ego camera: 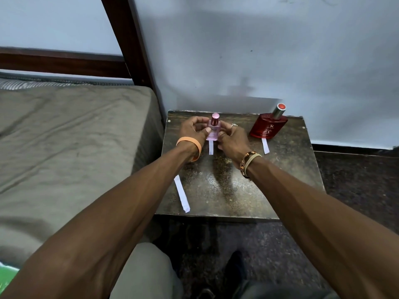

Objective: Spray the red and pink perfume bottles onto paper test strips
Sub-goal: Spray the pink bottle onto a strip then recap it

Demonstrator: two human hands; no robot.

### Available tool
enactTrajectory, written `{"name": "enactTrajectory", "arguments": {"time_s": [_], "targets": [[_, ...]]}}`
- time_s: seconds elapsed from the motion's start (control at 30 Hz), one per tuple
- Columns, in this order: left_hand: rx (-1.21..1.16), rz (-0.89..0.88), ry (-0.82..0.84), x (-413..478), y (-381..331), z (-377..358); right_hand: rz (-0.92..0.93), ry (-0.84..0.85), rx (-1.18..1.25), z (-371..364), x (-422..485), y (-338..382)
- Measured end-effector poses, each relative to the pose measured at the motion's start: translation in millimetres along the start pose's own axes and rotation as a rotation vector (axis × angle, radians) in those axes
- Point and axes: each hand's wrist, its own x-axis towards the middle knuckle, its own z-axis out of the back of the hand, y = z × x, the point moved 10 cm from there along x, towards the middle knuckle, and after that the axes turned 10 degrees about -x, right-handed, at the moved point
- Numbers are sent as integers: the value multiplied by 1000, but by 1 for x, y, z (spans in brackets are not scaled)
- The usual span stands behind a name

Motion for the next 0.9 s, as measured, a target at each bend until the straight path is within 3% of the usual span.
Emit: {"name": "enactTrajectory", "arguments": {"time_s": [0.57,0.9], "targets": [[73,-7,5,2,6,3,43,-18,3,-1,1,-2],[308,-60,-31,-6,-4,13,33,-65,-156,19,-11,3]]}}
